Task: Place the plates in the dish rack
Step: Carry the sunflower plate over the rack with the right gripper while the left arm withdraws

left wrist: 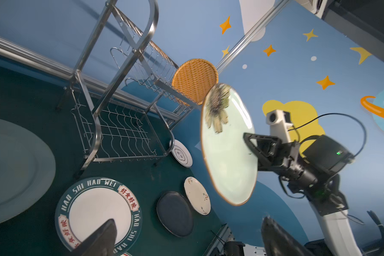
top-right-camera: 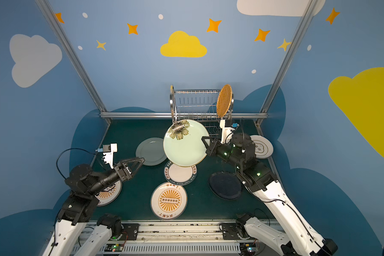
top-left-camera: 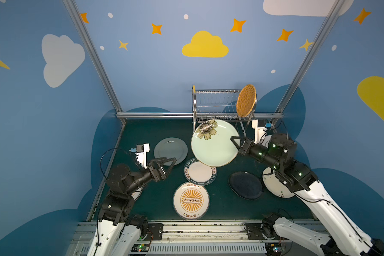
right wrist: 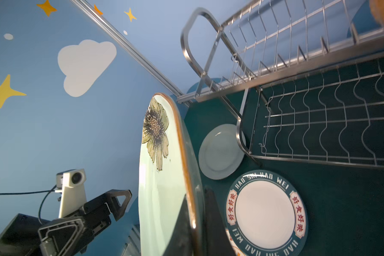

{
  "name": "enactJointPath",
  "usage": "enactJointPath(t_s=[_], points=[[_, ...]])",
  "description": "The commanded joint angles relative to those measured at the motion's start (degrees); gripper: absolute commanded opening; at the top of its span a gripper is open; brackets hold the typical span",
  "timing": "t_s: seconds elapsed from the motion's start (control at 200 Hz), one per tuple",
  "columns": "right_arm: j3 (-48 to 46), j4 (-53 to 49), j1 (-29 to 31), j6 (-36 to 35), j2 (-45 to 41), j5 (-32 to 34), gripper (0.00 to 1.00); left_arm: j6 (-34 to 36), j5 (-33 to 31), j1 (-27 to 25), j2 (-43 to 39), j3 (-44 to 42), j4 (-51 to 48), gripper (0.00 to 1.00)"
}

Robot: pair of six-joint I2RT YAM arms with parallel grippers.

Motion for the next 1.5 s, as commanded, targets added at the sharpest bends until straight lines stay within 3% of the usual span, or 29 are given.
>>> enactJointPath(t_s=[0.0,0.26,0.586,0.876,1.132,1.497], points=[[9.24,0.98,-0.01,-5.16,1.81,4.88,0.00,3.05,-3.39,0.19,-3.85,-1.86,-3.43,1.00],[27.35,-7.69,-2.01,-14.64,11.99,15.74,0.00,4.55,-22.78,-1.39,-7.83,-4.34,-13.75,1.00],[49.79,-16.85,-5.79,-22.41,27.38,25.19,0.00,7.23,-25.76,-4.44,-8.19,-4.05,-20.95,1.00],[66.68,-19.14,-7.34,-33.40,39.75,32.99,0.00,8.02,-25.20,-5.42,-12.21,-5.73,-18.66,1.00],[68.34,-16.66,-8.66,-40.39,42.91,35.80,0.00,8.00,-25.24,-5.52,-12.65,-5.54,-18.84,1.00],[64.09,-12.37,-12.12,-43.06,43.81,34.99,0.00,7.97,-25.07,-5.61,-12.71,-5.76,-18.58,1.00]])
